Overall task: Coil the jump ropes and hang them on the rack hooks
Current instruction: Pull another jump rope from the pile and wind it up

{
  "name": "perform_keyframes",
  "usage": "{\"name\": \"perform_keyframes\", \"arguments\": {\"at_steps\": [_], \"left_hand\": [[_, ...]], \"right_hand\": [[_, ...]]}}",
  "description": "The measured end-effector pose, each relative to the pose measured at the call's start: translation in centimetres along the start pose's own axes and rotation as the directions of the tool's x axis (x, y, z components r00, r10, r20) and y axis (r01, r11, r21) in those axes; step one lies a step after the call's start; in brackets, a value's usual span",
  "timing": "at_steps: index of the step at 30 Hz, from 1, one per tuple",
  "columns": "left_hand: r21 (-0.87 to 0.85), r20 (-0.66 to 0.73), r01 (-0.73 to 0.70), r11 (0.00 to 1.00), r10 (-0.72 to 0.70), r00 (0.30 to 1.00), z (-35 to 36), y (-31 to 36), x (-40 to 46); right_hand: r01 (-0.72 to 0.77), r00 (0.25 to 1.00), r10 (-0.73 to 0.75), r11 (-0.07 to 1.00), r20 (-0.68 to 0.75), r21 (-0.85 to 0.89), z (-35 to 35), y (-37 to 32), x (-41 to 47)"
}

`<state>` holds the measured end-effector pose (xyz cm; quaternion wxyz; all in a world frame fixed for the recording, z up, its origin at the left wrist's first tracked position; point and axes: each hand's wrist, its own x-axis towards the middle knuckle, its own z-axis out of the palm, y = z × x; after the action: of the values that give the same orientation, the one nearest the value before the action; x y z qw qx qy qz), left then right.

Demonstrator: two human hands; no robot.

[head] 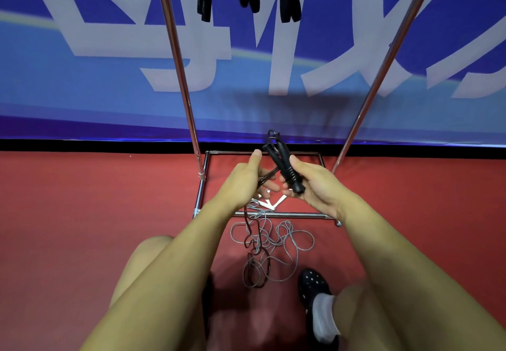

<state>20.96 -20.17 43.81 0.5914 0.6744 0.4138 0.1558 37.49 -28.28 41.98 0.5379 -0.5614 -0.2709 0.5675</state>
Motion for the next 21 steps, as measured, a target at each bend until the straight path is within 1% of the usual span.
{"name": "perform_keyframes", "arguments": {"at_steps": [4, 9, 12, 15, 17, 19, 21], "left_hand": [[-0.006, 0.017, 0.013, 1.0, -0.013, 1.0, 0.28, 0.05, -0.22], [-0.04, 0.011, 0.027, 0.999, -0.027, 1.0, 0.25, -0.23, 0.0], [-0.061, 0.035, 0.003, 0.998, -0.001, 0.999, 0.31, -0.14, -0.23], [-0.058, 0.025, -0.022, 0.998, 0.024, 0.999, 0.54, -0.04, -0.43], [-0.083, 0.021, -0.048, 0.995, 0.05, 0.999, 0.54, -0.12, -0.3], [-0.089, 0.029, -0.086, 0.992, 0.089, 0.996, 0.47, -0.15, -0.18], [-0.08, 0.043, -0.114, 0.99, 0.118, 0.992, 0.45, -0.13, -0.29]], "right_hand": [[0.084, 0.994, -0.091, 0.989, -0.053, -0.118, 0.35, 0.33, 0.04], [0.157, 0.977, -0.178, 0.973, -0.12, -0.171, 0.87, 0.64, -0.04], [0.191, 0.957, -0.233, 0.954, -0.172, -0.23, 0.84, 0.8, 0.12], [0.2, 0.944, -0.261, 0.939, -0.201, -0.282, 0.92, 0.76, 0.17], [0.202, 0.945, -0.265, 0.935, -0.192, -0.293, 0.84, 0.65, 0.22], [0.183, 0.963, -0.227, 0.946, -0.145, -0.267, 0.48, 0.47, 0.19], [0.146, 0.989, -0.146, 0.971, 0.013, -0.19, -0.04, 0.34, -0.1]]}}
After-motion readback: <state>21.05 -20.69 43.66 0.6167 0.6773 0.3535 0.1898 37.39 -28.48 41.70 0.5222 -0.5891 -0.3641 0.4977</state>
